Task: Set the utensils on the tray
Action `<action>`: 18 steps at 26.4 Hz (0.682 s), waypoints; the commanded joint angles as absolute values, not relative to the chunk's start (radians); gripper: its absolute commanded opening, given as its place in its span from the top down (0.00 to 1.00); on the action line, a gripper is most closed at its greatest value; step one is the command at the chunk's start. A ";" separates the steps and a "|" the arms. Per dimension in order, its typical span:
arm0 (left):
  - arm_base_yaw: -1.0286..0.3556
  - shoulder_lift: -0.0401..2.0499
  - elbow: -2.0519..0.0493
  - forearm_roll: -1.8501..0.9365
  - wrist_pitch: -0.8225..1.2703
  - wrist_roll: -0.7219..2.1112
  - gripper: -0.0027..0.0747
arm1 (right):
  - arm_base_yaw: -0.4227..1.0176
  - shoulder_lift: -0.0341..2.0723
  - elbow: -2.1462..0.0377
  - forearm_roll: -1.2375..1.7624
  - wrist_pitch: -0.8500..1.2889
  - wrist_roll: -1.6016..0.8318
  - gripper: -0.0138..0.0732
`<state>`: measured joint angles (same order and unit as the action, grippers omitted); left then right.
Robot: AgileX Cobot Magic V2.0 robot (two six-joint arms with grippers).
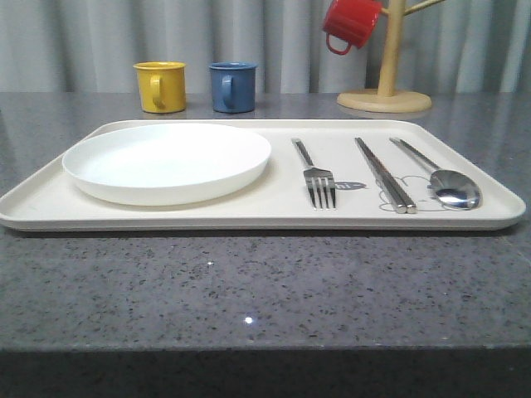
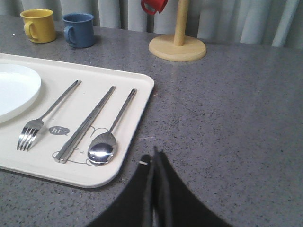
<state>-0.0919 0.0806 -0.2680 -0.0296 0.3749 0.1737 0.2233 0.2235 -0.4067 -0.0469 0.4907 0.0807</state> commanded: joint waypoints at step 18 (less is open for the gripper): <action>-0.123 -0.030 0.009 -0.027 0.075 0.165 0.99 | 0.222 0.232 -0.433 -0.062 0.405 0.073 0.98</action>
<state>-0.1259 -0.0040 0.0057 -0.0212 0.1773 0.1737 0.2233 0.2235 -0.4067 -0.0476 0.4902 0.0807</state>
